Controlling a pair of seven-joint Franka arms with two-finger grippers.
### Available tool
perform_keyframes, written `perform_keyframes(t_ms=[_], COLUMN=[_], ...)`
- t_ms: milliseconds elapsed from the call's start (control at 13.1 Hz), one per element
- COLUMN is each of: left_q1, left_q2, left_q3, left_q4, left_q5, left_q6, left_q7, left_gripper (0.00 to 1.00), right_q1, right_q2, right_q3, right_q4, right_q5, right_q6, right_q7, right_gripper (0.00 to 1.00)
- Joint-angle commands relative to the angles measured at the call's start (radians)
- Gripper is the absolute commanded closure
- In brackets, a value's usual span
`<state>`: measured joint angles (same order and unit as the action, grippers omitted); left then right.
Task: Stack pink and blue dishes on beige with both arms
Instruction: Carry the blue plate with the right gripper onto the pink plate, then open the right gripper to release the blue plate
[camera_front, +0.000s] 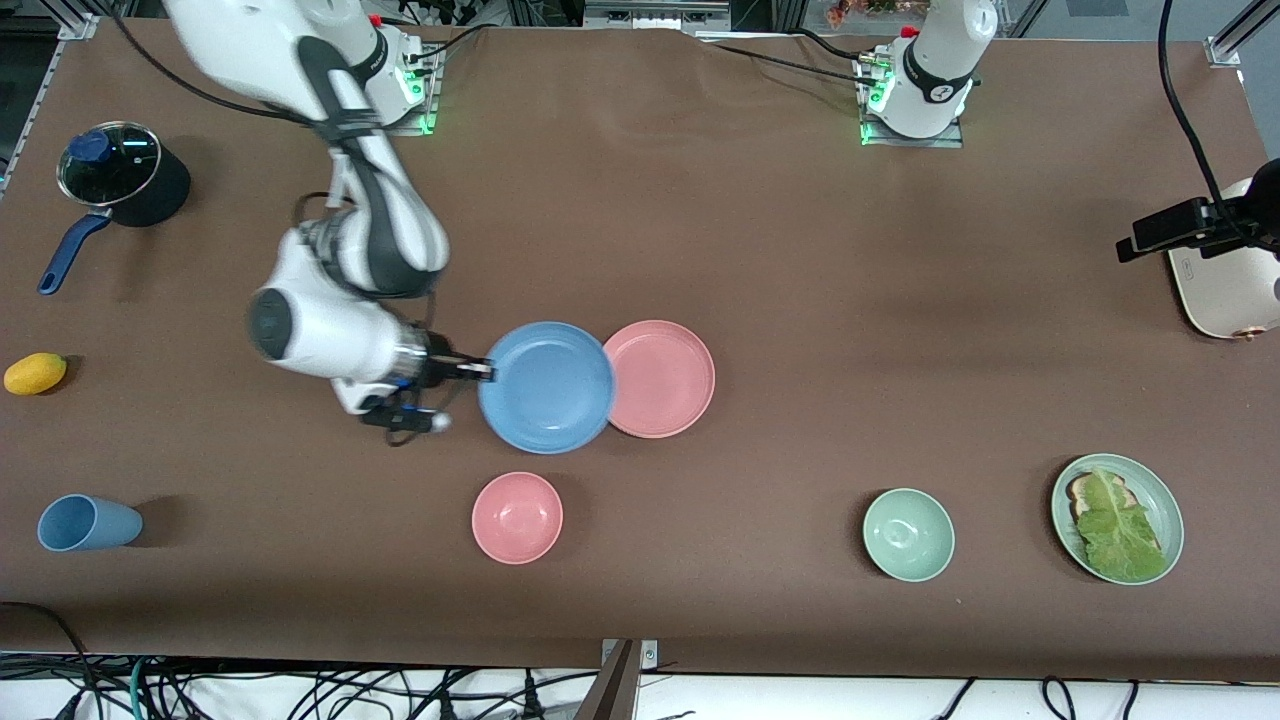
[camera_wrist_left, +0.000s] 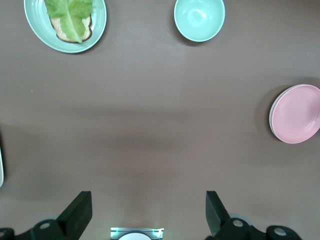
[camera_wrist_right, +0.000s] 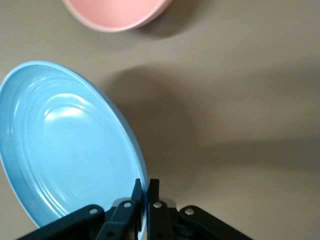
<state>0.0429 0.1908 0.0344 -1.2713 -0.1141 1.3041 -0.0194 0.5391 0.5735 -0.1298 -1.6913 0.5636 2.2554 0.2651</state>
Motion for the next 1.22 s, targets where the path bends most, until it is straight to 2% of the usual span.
perform_keyframes(t_ms=[0, 380, 837, 913, 989, 1065, 1141], left_q1=[-0.004, -0.006, -0.032, -0.032, -0.032, -0.034, -0.034], left_q2=[-0.046, -0.076, -0.129, -0.131, -0.131, -0.131, -0.131], left_q3=[-0.010, -0.007, -0.007, -0.007, -0.007, -0.007, -0.007], left_q4=[0.009, -0.011, -0.080, -0.094, -0.106, -0.135, -0.146], left_q5=[0.066, 0.065, 0.065, 0.065, 0.063, 0.057, 0.051], left_q6=[-0.011, -0.068, -0.066, -0.066, -0.066, -0.063, -0.063], left_q7=[0.062, 0.064, 0.062, 0.062, 0.061, 0.061, 0.061], left_gripper=[0.00, 0.00, 0.00, 0.00, 0.00, 0.00, 0.00], right_q1=[0.088, 0.168, 0.182, 0.183, 0.182, 0.185, 0.185], right_q2=[0.063, 0.062, 0.088, 0.089, 0.088, 0.088, 0.082], right_q3=[-0.016, -0.016, -0.016, -0.016, -0.016, -0.019, -0.019], right_q4=[0.044, 0.032, 0.044, 0.044, 0.045, 0.045, 0.048], right_q5=[0.004, 0.004, 0.001, 0.004, 0.004, 0.001, -0.014], right_q6=[0.075, 0.055, 0.064, 0.064, 0.064, 0.065, 0.066], right_q7=[0.079, 0.077, 0.071, 0.077, 0.079, 0.077, 0.075], right_gripper=[1.00, 1.00, 1.00, 0.89, 0.29, 0.00, 0.00])
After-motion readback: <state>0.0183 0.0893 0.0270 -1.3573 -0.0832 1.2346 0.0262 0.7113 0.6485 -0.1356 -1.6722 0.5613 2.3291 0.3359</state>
